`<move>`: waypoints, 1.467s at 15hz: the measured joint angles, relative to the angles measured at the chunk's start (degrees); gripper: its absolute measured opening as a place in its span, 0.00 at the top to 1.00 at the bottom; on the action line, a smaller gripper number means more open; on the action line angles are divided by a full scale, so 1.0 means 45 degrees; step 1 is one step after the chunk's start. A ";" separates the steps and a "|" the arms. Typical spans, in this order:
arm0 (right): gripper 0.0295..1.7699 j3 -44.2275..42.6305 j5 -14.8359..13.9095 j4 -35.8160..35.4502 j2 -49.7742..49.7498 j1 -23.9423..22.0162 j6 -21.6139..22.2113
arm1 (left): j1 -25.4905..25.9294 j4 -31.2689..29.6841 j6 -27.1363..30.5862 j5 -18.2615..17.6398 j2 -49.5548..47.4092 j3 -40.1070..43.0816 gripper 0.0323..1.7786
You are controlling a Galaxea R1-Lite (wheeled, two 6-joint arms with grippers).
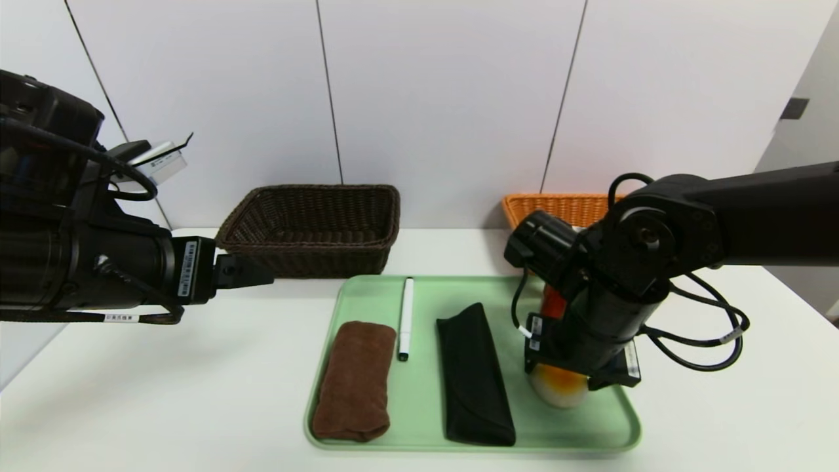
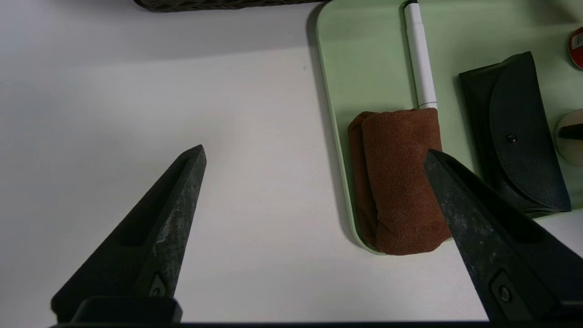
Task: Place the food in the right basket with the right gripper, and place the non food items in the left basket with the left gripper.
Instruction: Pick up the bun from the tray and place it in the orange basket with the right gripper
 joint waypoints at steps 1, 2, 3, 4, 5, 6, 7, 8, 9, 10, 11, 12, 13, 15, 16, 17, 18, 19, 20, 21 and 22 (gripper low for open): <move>0.42 0.0057 0.0000 0.0000 -0.0011 0.0000 -0.0005 | 0.0000 0.0000 -0.0011 0.0005 -0.0014 0.0000 0.05; 0.49 0.0106 -0.0005 -0.0011 -0.0019 0.0000 -0.0005 | 0.0000 0.0000 -0.0011 0.0005 -0.0033 0.0000 0.05; 0.53 0.0141 0.0000 -0.0005 -0.0030 0.0000 -0.0005 | 0.0000 0.0016 -0.0005 0.0000 -0.0043 0.0000 0.05; 0.58 0.0168 0.0000 -0.0005 -0.0043 0.0000 -0.0005 | 0.0000 0.0019 -0.0011 0.0000 -0.0054 0.0005 0.05; 0.75 0.0184 -0.0005 -0.0005 -0.0073 0.0000 0.0005 | 0.0000 0.0019 -0.0005 -0.0008 -0.0068 0.0019 0.05; 0.99 0.0190 -0.0005 0.0003 -0.0133 0.0014 0.0106 | 0.0000 0.0019 0.0000 -0.0014 -0.0087 0.0030 0.05; 0.99 0.0203 0.0003 0.0027 -0.0230 0.0068 0.0287 | 0.0000 0.0024 -0.0005 -0.0014 -0.0106 0.0030 0.05; 0.99 0.0203 0.0019 0.0049 -0.0366 0.0141 0.0374 | 0.0000 0.0024 -0.0005 -0.0014 -0.0122 0.0041 0.05; 0.99 0.0203 0.0024 0.0057 -0.0558 0.0222 0.0406 | 0.0005 0.0041 -0.0005 -0.0019 -0.0130 0.0041 0.05; 0.99 0.0203 0.0024 0.0119 -0.0826 0.0330 0.0431 | 0.0016 0.0054 -0.0005 -0.0014 -0.0135 0.0049 0.05; 0.99 0.0203 0.0024 0.0271 -0.1162 0.0442 0.0466 | 0.0019 0.0062 -0.0011 -0.0014 -0.0135 0.0054 0.05; 0.99 0.0209 0.0027 0.0450 -0.1506 0.0539 0.0477 | 0.0035 0.0060 -0.0011 -0.0014 -0.0135 0.0054 0.05; 0.99 0.0233 0.0024 0.0669 -0.1942 0.0618 0.0501 | 0.0041 0.0062 -0.0005 -0.0027 -0.0141 0.0060 0.05; 0.99 0.0349 0.0073 0.0951 -0.3091 0.0723 0.0515 | 0.0043 0.0060 -0.0005 -0.0033 -0.0146 0.0054 0.05; 0.99 0.0412 0.0179 0.1024 -0.3798 0.0742 0.0509 | 0.0043 0.0062 -0.0005 -0.0033 -0.0149 0.0049 0.05; 0.99 0.0455 0.0314 0.1078 -0.4500 0.0759 0.0461 | 0.0043 0.0062 -0.0011 -0.0033 -0.0149 0.0049 0.05; 0.99 0.0485 0.0425 0.1135 -0.5274 0.0759 0.0295 | 0.0043 0.0054 -0.0005 -0.0033 -0.0141 0.0035 0.05; 0.99 0.0498 0.0471 0.1154 -0.6019 0.0742 -0.0030 | 0.0043 0.0043 -0.0005 -0.0033 -0.0125 0.0016 0.05; 0.99 0.0490 0.0479 0.1146 -0.6756 0.0710 -0.0550 | 0.0030 0.0011 -0.0011 -0.0033 -0.0103 -0.0019 0.05; 0.99 0.0333 0.0474 0.1048 -0.7455 0.0601 -0.1390 | 0.0030 -0.0014 -0.0024 -0.0038 -0.0079 -0.0043 0.05; 0.99 0.0051 0.0471 0.0742 -0.7951 0.0330 -0.2273 | 0.0030 -0.0014 -0.0041 -0.0033 -0.0043 -0.0062 0.05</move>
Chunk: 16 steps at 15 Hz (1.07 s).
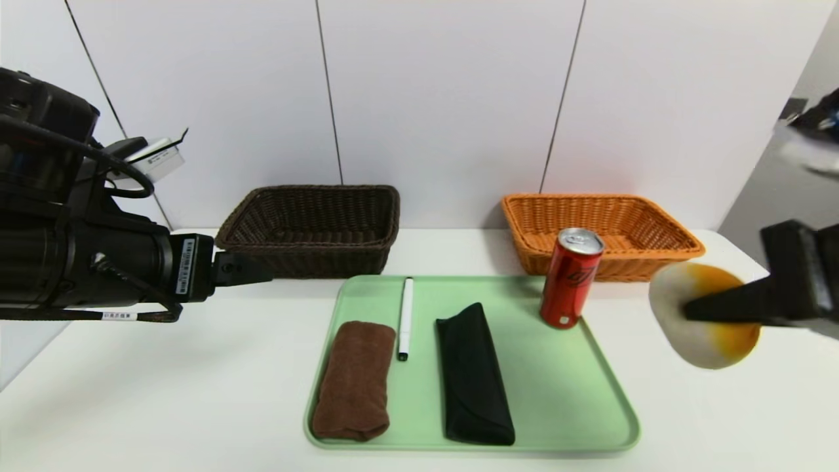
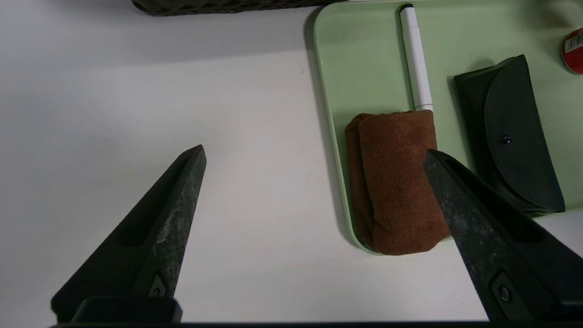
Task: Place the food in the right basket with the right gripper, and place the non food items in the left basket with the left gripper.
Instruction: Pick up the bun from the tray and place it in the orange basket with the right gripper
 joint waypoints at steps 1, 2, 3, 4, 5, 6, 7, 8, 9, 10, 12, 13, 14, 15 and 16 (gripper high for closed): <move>0.99 -0.0257 0.0000 -0.0563 -0.0341 -0.0433 -0.0777 | 0.0000 0.0000 -0.0100 0.0000 0.0038 -0.0030 0.05; 0.99 -0.0450 0.0024 -0.1311 -0.0520 -0.0997 -0.1425 | -0.0011 -0.0005 -0.0301 0.0000 0.0073 -0.0106 0.05; 0.99 -0.0596 0.0049 -0.2200 -0.0531 -0.1758 -0.2032 | -0.0014 0.0000 -0.0474 -0.0024 0.0106 -0.0190 0.05; 0.99 -0.0704 0.0076 -0.2996 -0.0347 -0.2541 -0.2522 | -0.0014 -0.0011 -0.0577 -0.0046 0.0141 -0.0295 0.05; 0.99 -0.0840 0.0106 -0.3901 0.0038 -0.3351 -0.2885 | -0.0011 -0.0005 -0.0577 -0.0057 0.0160 -0.0355 0.05; 0.99 -0.1062 0.0154 -0.4911 0.0631 -0.4207 -0.3124 | -0.0014 -0.0005 -0.0582 -0.0057 0.0179 -0.0404 0.05; 0.99 -0.1387 0.0211 -0.5824 0.1311 -0.4920 -0.3240 | -0.0014 -0.0005 -0.0582 -0.0057 0.0200 -0.0433 0.05; 0.99 -0.1826 0.0282 -0.6621 0.2072 -0.5518 -0.3308 | -0.0019 -0.0016 -0.0577 -0.0060 0.0219 -0.0458 0.05; 0.99 -0.2346 0.0349 -0.7184 0.2888 -0.5990 -0.3338 | -0.0024 -0.0030 -0.0572 -0.0070 0.0244 -0.0485 0.05; 0.99 -0.2918 0.0417 -0.7547 0.3798 -0.6372 -0.3343 | -0.0024 -0.0116 -0.0591 -0.0084 0.0293 -0.0534 0.05; 0.99 -0.3874 0.0474 -0.7778 0.5562 -0.6865 -0.3327 | -0.0030 -0.0417 -0.0694 -0.0103 0.0433 -0.0631 0.05; 0.99 -0.4245 0.0490 -0.7824 0.6391 -0.7014 -0.3327 | -0.0030 -0.0555 -0.0718 -0.0103 0.0504 -0.0645 0.05; 0.99 -0.4535 0.0474 -0.7853 0.7187 -0.7130 -0.3324 | -0.0030 -0.0637 -0.0726 -0.0114 0.0599 -0.0650 0.05; 0.99 -0.4784 0.0466 -0.7872 0.7935 -0.7214 -0.3324 | -0.0019 -0.0715 -0.0723 -0.0108 0.0675 -0.0661 0.05; 0.99 -0.5023 0.0442 -0.7864 0.8607 -0.7276 -0.3324 | -0.0014 -0.0772 -0.0723 -0.0108 0.0761 -0.0661 0.05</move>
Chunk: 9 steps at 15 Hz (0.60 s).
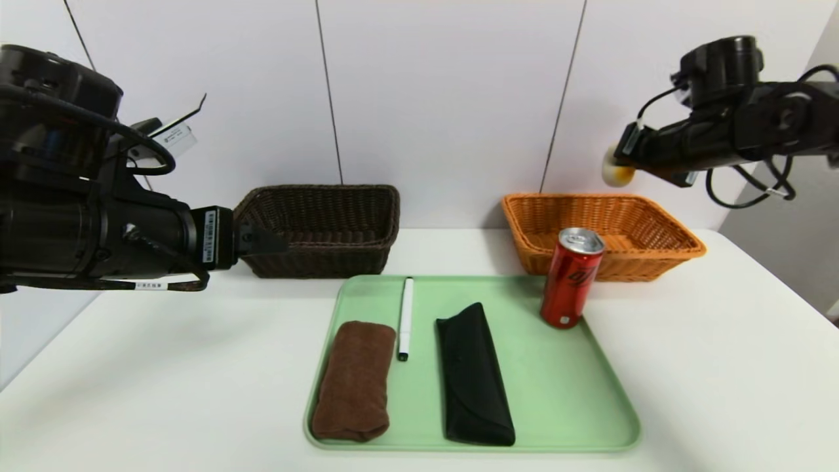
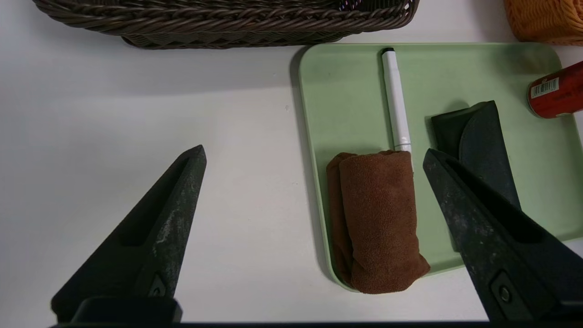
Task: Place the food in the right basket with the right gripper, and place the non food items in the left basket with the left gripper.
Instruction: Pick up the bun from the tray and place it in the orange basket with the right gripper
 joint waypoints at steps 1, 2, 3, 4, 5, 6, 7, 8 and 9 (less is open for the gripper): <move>0.99 -0.0222 -0.0024 0.0000 0.0582 -0.0033 0.0000 | 0.0003 -0.0011 -0.0014 -0.0005 0.0084 0.0000 0.05; 0.99 -0.0412 -0.0060 -0.0008 0.1067 -0.0062 -0.0003 | 0.0003 -0.0016 -0.0019 -0.0005 0.0165 0.0011 0.05; 0.99 -0.0596 -0.0079 0.0000 0.1520 -0.0073 -0.0008 | 0.0003 -0.0011 -0.0019 -0.0011 0.0260 0.0016 0.05; 0.99 -0.0767 -0.0084 0.0024 0.1880 -0.0079 -0.0019 | 0.0003 -0.0011 -0.0019 -0.0024 0.0352 0.0016 0.05; 0.99 -0.0937 -0.0103 0.0098 0.2219 -0.0081 -0.0019 | 0.0003 -0.0024 -0.0008 -0.0024 0.0444 0.0016 0.05; 0.99 -0.1078 -0.0114 0.0141 0.2471 -0.0081 -0.0019 | 0.0008 -0.0024 -0.0003 -0.0035 0.0520 0.0016 0.05; 0.99 -0.1173 -0.0114 0.0238 0.2677 -0.0081 -0.0019 | 0.0008 -0.0060 -0.0003 -0.0043 0.0599 0.0016 0.05; 0.99 -0.1233 -0.0114 0.0317 0.2850 -0.0087 -0.0038 | 0.0003 -0.0176 -0.0003 -0.0054 0.0672 0.0016 0.05; 0.99 -0.1257 -0.0116 0.0349 0.2977 -0.0098 -0.0038 | 0.0008 -0.0282 -0.0003 -0.0060 0.0745 0.0019 0.05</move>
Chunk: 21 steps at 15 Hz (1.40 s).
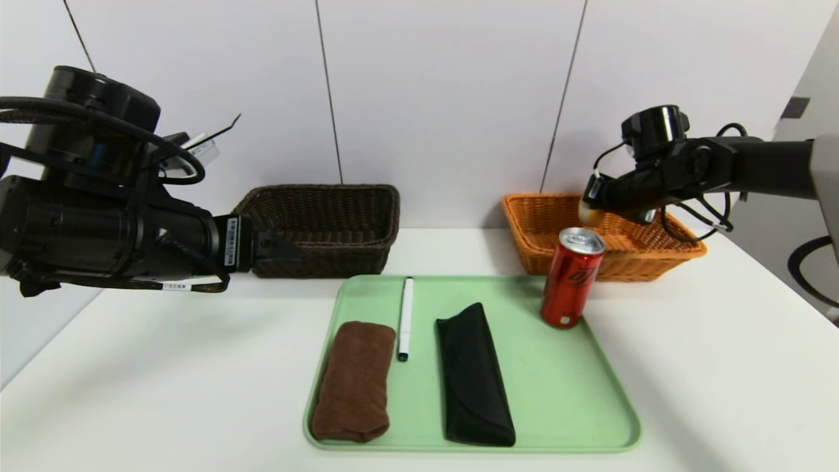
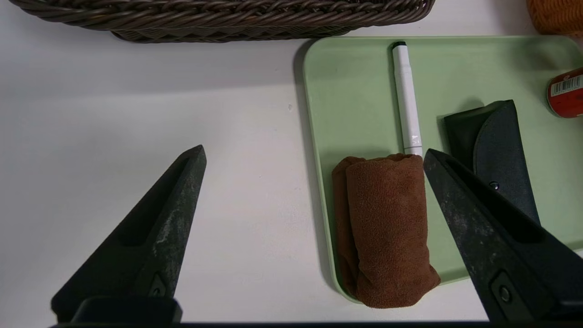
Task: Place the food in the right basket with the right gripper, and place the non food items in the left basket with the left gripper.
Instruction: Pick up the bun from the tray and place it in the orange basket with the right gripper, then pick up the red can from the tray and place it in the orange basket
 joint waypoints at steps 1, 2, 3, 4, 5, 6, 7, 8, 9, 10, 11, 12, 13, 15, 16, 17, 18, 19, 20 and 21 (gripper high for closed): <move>0.99 -0.0019 0.0000 0.0011 0.0098 -0.0008 0.0000 | 0.0000 -0.0030 -0.0005 0.0005 0.0068 -0.0003 0.05; 0.99 -0.0024 -0.0005 0.0019 0.0171 -0.0008 -0.0035 | 0.0000 -0.0041 0.0000 0.0000 0.0122 -0.0008 0.05; 0.99 -0.0024 -0.0016 0.0079 0.0233 -0.0005 -0.0073 | 0.0000 -0.0043 0.0003 0.0000 0.0179 -0.0033 0.05; 0.98 -0.0033 -0.0016 0.0089 0.0276 -0.0005 -0.0092 | 0.0000 -0.0041 0.0000 0.0005 0.0233 -0.0049 0.05; 0.88 -0.0038 -0.0005 0.0079 0.0306 -0.0005 -0.0111 | 0.0000 -0.0041 0.0000 0.0000 0.0265 -0.0057 0.05; 0.77 -0.0038 0.0000 0.0065 0.0312 -0.0008 -0.0116 | 0.0000 -0.0041 0.0000 0.0000 0.0295 -0.0073 0.05; 0.69 -0.0038 0.0000 0.0065 0.0301 -0.0008 -0.0116 | 0.0000 -0.0041 0.0000 0.0000 0.0314 -0.0073 0.05; 0.61 -0.0038 0.0000 0.0079 0.0287 -0.0008 -0.0116 | 0.0000 -0.0041 -0.0005 0.0000 0.0331 -0.0073 0.05; 0.54 -0.0038 0.0000 0.0084 0.0265 -0.0008 -0.0116 | 0.0000 -0.0041 -0.0011 0.0005 0.0344 -0.0068 0.05; 0.48 -0.0038 0.0000 0.0103 0.0238 -0.0005 -0.0122 | 0.0005 -0.0041 -0.0016 0.0011 0.0363 -0.0062 0.05; 0.43 -0.0038 -0.0005 0.0146 0.0173 -0.0008 -0.0116 | 0.0005 -0.0041 -0.0022 0.0019 0.0363 -0.0057 0.05; 0.38 -0.0038 -0.0005 0.0257 0.0079 -0.0008 -0.0116 | 0.0005 -0.0030 -0.0016 0.0016 0.0368 -0.0057 0.05; 0.34 -0.0038 -0.0011 0.0466 -0.0049 -0.0005 -0.0116 | 0.0000 -0.0019 -0.0024 0.0016 0.0374 -0.0057 0.05; 0.27 -0.0038 -0.0005 0.0899 -0.0331 0.0024 -0.0122 | -0.0005 -0.0019 -0.0035 0.0016 0.0379 -0.0043 0.05; 0.24 -0.0038 -0.0016 0.0913 -0.0433 0.0030 -0.0106 | -0.0005 -0.0016 -0.0035 0.0016 0.0379 -0.0043 0.05; 0.21 -0.0033 -0.0019 0.0935 -0.0582 0.0024 -0.0103 | -0.0005 -0.0019 -0.0041 0.0019 0.0374 -0.0043 0.05; 0.19 -0.0030 -0.0016 0.0981 -0.0753 0.0024 -0.0106 | -0.0005 -0.0030 -0.0041 0.0016 0.0368 -0.0051 0.05; 0.18 -0.0019 -0.0019 0.1040 -0.1005 0.0041 -0.0092 | -0.0005 -0.0030 -0.0035 0.0016 0.0358 -0.0062 0.05; 0.16 -0.0005 -0.0024 0.1075 -0.1346 0.0108 -0.0068 | -0.0005 -0.0035 -0.0054 0.0016 0.0349 -0.0073 0.05; 0.14 0.0043 -0.0073 0.1084 -0.1739 0.0214 -0.0054 | -0.0005 -0.0024 -0.0133 0.0024 0.0331 -0.0073 0.05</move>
